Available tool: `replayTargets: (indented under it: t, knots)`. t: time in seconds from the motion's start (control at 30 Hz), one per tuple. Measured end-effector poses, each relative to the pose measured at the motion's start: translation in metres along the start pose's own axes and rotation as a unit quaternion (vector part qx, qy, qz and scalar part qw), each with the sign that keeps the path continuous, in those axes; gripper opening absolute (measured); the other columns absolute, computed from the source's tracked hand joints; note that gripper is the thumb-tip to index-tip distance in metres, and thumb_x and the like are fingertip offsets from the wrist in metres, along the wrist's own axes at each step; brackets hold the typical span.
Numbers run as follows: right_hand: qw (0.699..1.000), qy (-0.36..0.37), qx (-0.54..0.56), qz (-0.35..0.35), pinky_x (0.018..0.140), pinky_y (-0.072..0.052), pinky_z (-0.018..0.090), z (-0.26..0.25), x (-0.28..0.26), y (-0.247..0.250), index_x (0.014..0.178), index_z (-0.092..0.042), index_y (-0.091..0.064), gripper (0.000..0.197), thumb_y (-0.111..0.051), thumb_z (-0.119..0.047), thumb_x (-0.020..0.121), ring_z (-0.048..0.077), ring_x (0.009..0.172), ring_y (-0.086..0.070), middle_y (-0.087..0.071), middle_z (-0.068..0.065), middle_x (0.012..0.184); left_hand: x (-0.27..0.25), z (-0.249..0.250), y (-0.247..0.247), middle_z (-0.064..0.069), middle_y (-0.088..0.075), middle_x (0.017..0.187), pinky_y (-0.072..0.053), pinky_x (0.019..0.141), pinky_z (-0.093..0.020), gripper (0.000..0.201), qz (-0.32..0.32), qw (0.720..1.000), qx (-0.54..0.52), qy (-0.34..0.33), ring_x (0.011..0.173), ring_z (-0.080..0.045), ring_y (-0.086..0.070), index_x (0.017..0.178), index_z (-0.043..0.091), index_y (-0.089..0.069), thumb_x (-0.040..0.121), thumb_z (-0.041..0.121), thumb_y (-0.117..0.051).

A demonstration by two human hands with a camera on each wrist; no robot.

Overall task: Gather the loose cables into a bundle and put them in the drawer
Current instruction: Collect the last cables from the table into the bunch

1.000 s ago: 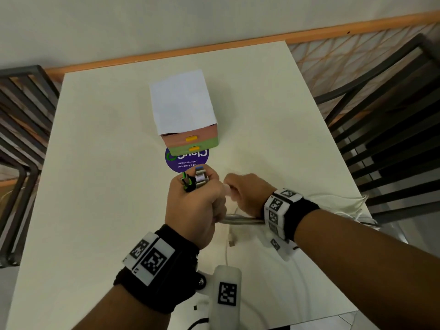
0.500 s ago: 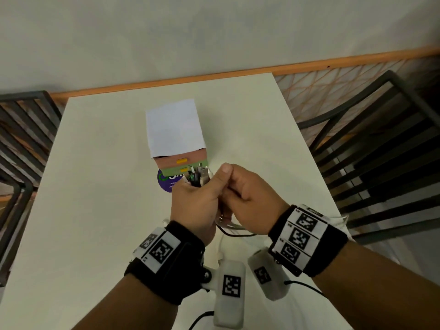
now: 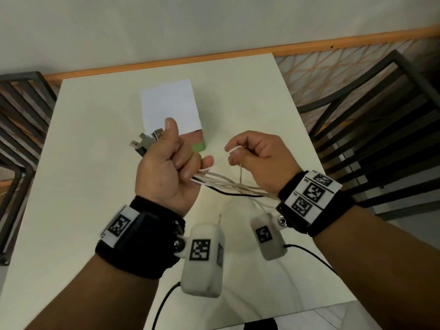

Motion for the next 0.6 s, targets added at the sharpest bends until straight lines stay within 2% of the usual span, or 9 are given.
replayTargets:
  t: [0.1, 0.17, 0.23, 0.33, 0.4, 0.43, 0.5, 0.53, 0.6]
  knots:
    - [0.999, 0.018, -0.019, 0.034, 0.061, -0.047, 0.014, -0.012, 0.006, 0.011, 0.093, -0.003, -0.075, 0.01, -0.065, -0.003, 0.089, 0.001, 0.059, -0.056, -0.069, -0.008, 0.07, -0.009, 0.006, -0.005, 0.006, -0.017, 0.042, -0.021, 0.039, -0.02, 0.053, 0.0, 0.999, 0.045, 0.005, 0.036, -0.011, -0.01, 0.05, 0.02, -0.036, 0.096, 0.039, -0.051]
    - [0.997, 0.035, -0.067, 0.031, 0.057, -0.046, 0.016, -0.019, 0.01, 0.022, 0.092, -0.006, -0.076, 0.01, -0.069, -0.01, 0.086, 0.003, 0.056, -0.058, -0.067, -0.012, 0.065, -0.01, 0.008, -0.005, 0.006, -0.017, 0.043, -0.017, 0.039, -0.019, 0.05, 0.02, 0.999, 0.05, 0.003, 0.035, -0.01, -0.01, 0.055, 0.02, -0.028, 0.094, 0.037, -0.054]
    - [0.983, 0.02, -0.18, -0.031, 0.063, -0.047, 0.026, -0.021, 0.013, 0.028, 0.091, -0.019, -0.077, 0.02, -0.066, -0.018, 0.075, 0.017, 0.064, -0.059, -0.066, -0.005, 0.072, -0.01, 0.008, -0.007, 0.006, -0.017, 0.043, -0.016, 0.04, -0.02, 0.051, 0.025, 0.998, 0.058, -0.006, 0.034, -0.01, -0.012, 0.052, 0.021, -0.032, 0.095, 0.034, -0.055]
    - [0.905, -0.029, -0.367, -0.212, 0.081, -0.049, 0.031, -0.023, 0.005, 0.02, 0.098, -0.028, -0.077, 0.045, -0.058, -0.032, 0.058, 0.009, 0.087, -0.06, -0.066, -0.011, 0.098, -0.012, 0.006, -0.016, 0.006, -0.018, 0.041, -0.012, 0.043, -0.022, 0.054, 0.014, 0.997, 0.075, -0.012, 0.034, -0.009, -0.012, 0.039, 0.017, -0.051, 0.091, 0.031, -0.059]
    - [0.885, -0.03, -0.38, -0.269, 0.09, -0.049, 0.034, -0.029, -0.006, 0.007, 0.107, -0.027, -0.074, 0.055, -0.06, -0.039, 0.055, 0.011, 0.101, -0.062, -0.068, -0.008, 0.111, -0.011, 0.007, -0.02, 0.006, -0.019, 0.04, -0.013, 0.042, -0.021, 0.044, -0.01, 0.998, 0.061, -0.011, 0.033, -0.009, -0.012, 0.041, 0.02, -0.044, 0.079, 0.031, -0.063]
    - [0.89, -0.025, -0.365, -0.272, 0.085, -0.051, 0.032, -0.033, -0.012, -0.002, 0.106, -0.03, -0.072, 0.051, -0.063, -0.04, 0.056, 0.012, 0.096, -0.063, -0.07, -0.007, 0.104, -0.01, 0.007, -0.021, 0.006, -0.02, 0.04, -0.014, 0.042, -0.02, 0.043, -0.029, 0.998, 0.055, -0.008, 0.032, -0.009, -0.012, 0.044, 0.021, -0.038, 0.078, 0.03, -0.064]
    - [0.909, 0.004, -0.338, -0.243, 0.069, -0.052, 0.029, -0.036, -0.021, -0.023, 0.089, -0.035, -0.064, 0.024, -0.071, -0.033, 0.066, 0.014, 0.075, -0.064, -0.069, -0.007, 0.08, -0.01, 0.008, -0.023, 0.007, -0.022, 0.039, -0.014, 0.041, -0.02, 0.047, -0.077, 0.996, 0.052, 0.0, 0.033, -0.011, -0.011, 0.05, 0.021, -0.031, 0.084, 0.025, -0.064]
    - [0.915, 0.025, -0.336, -0.22, 0.063, -0.05, 0.03, -0.036, -0.023, -0.034, 0.08, -0.03, -0.061, 0.012, -0.071, -0.03, 0.073, 0.017, 0.068, -0.062, -0.067, -0.005, 0.071, -0.011, 0.009, -0.023, 0.008, -0.023, 0.039, -0.014, 0.041, -0.021, 0.047, -0.102, 0.993, 0.058, 0.005, 0.034, -0.012, -0.009, 0.051, 0.021, -0.03, 0.087, 0.022, -0.061]
    - [0.929, 0.022, -0.32, -0.187, 0.055, -0.042, 0.032, -0.031, -0.025, -0.047, 0.06, -0.016, -0.05, 0.032, -0.063, -0.029, 0.086, 0.021, 0.056, -0.053, -0.054, 0.003, 0.054, -0.015, 0.011, -0.024, 0.009, -0.024, 0.039, -0.015, 0.041, -0.02, 0.045, -0.15, 0.986, 0.067, 0.021, 0.037, -0.013, -0.008, 0.054, 0.021, -0.025, 0.084, 0.019, -0.059]
Point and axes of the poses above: each hand's wrist, its own x-axis towards the middle knuckle, its own y-axis out of the back of the hand, z = x × y, the point moved 2 cm from there along x, towards the middle knuckle
